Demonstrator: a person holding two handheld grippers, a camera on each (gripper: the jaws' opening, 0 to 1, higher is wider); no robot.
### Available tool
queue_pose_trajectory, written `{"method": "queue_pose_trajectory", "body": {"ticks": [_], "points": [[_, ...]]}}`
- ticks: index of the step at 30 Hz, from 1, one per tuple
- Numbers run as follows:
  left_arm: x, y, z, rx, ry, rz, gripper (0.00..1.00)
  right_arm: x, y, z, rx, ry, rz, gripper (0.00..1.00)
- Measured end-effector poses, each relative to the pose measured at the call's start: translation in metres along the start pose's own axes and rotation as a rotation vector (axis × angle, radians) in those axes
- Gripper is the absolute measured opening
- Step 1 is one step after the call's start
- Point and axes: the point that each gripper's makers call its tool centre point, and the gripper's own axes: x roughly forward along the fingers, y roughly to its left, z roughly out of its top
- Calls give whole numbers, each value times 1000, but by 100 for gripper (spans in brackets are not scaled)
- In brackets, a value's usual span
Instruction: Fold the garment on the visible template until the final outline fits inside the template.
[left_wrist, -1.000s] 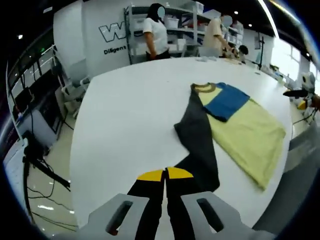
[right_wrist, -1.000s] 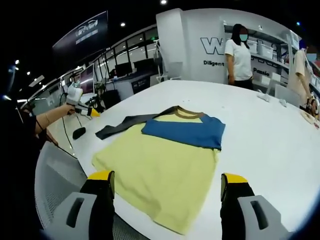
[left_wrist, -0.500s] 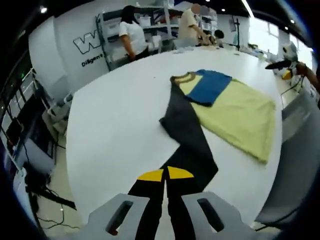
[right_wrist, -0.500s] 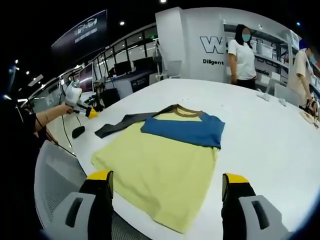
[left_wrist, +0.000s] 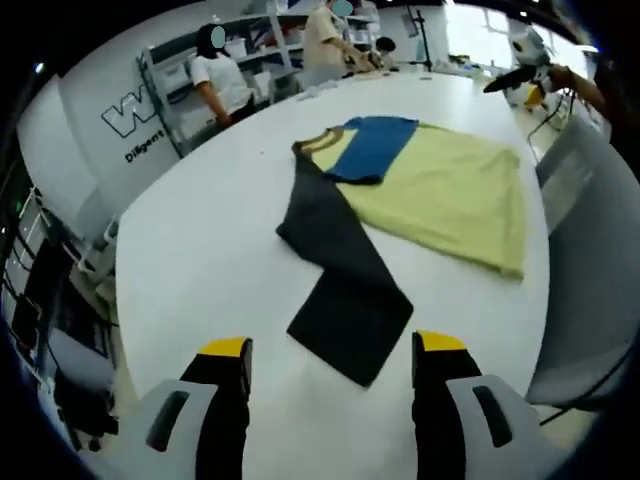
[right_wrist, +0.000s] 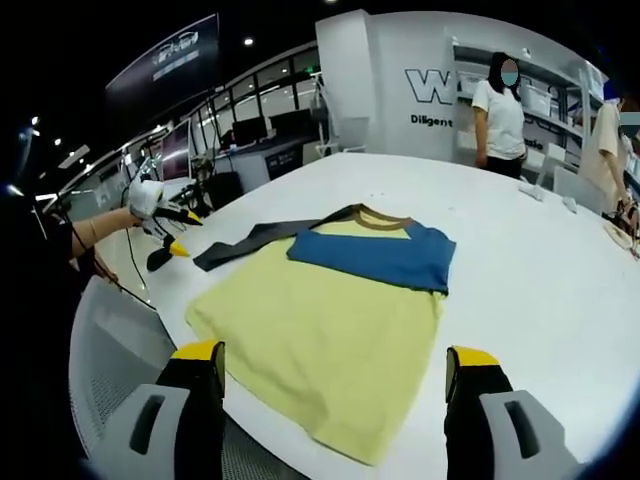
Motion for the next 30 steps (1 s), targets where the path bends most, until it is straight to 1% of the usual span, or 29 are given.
{"method": "queue_pose_trajectory", "body": {"ticks": [4,6,8,10,11,13,16,17,18,20,21,24,27,30], "points": [[5,-7,-3,25,2,-25,78,0,3,-3,4,13,14,92],[8,-9,-7,60,18,-27,81,0,4,-4,0,16,17,93],[10,-9,-12,87,43,-24,81,-1,5,-4,4,15,23,96],[12,-5,-17,116,69,-6,77,-1,6,-4,3,16,25,96],[13,-5,-18,112,74,-3,76,-1,5,-5,0,19,25,96],[14,-3,-21,136,88,5,75,0,5,-6,-2,25,23,96],[14,0,-28,259,149,28,75,0,5,-9,-6,34,22,96],[14,0,-28,285,152,25,74,0,5,-10,-7,36,23,96],[14,-1,-22,258,120,24,73,0,6,-10,-11,38,26,97],[14,1,-23,294,134,31,73,0,7,-11,-15,42,29,97],[14,0,-22,286,128,29,73,0,8,-12,-15,43,31,97],[15,1,-21,330,133,19,71,1,8,-12,-13,44,32,97],[16,-1,-19,423,139,-13,66,2,8,-13,-9,45,33,97],[19,-1,-20,432,149,-35,62,3,9,-12,-10,44,36,97]]}}
